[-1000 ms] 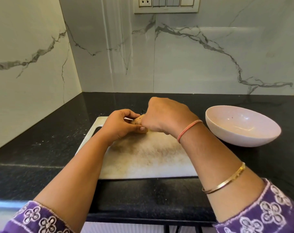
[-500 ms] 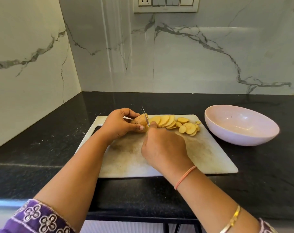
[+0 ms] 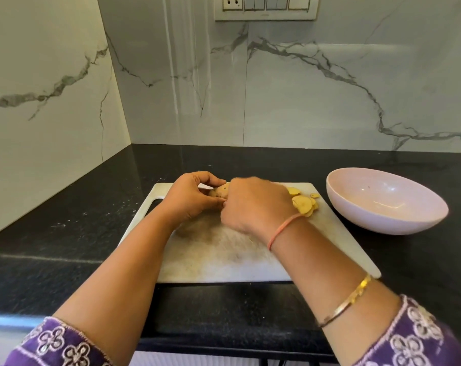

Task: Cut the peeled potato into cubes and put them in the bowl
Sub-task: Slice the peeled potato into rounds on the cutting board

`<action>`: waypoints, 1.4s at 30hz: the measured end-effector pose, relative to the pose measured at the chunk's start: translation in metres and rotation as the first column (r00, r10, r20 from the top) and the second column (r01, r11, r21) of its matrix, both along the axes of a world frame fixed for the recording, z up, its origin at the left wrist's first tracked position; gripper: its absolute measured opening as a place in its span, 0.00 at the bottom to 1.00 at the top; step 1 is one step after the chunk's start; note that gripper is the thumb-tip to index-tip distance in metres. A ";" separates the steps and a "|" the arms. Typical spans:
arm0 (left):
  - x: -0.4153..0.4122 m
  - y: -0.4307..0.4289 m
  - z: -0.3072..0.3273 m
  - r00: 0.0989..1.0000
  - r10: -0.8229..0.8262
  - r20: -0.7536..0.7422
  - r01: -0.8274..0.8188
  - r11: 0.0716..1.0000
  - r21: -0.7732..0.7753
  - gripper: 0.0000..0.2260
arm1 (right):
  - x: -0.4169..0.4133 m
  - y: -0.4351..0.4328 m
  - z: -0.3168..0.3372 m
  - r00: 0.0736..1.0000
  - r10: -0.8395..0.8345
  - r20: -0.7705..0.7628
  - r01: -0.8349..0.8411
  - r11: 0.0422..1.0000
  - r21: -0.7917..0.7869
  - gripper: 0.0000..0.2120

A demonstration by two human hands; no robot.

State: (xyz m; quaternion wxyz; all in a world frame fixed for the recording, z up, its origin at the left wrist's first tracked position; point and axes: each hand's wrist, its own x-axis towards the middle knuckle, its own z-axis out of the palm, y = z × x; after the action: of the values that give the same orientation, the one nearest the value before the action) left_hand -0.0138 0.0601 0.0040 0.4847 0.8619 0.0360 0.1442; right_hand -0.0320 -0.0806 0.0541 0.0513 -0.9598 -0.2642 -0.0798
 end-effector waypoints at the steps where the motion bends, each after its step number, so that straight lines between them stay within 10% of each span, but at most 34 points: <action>1: 0.001 0.000 0.000 1.000 0.005 0.002 -0.005 1.000 -0.006 0.11 | -0.001 -0.001 -0.009 1.000 0.003 0.010 -0.003 1.000 0.003 0.04; 19: 0.009 0.008 -0.006 0.992 0.100 -0.070 -0.099 0.995 0.012 0.18 | 0.005 -0.025 -0.045 0.972 -0.028 -0.235 0.102 0.946 0.308 0.15; 42: 0.008 0.007 -0.006 0.997 0.011 -0.070 -0.018 0.995 -0.096 0.16 | 0.001 -0.022 -0.043 0.996 -0.047 0.080 0.004 0.886 0.463 0.19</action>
State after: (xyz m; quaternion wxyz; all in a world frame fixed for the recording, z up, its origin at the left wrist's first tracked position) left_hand -0.0055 0.0673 -0.0019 0.5233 0.8417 0.0660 0.1157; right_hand -0.0308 -0.1030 0.0111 0.2656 -0.9188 -0.2270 -0.1835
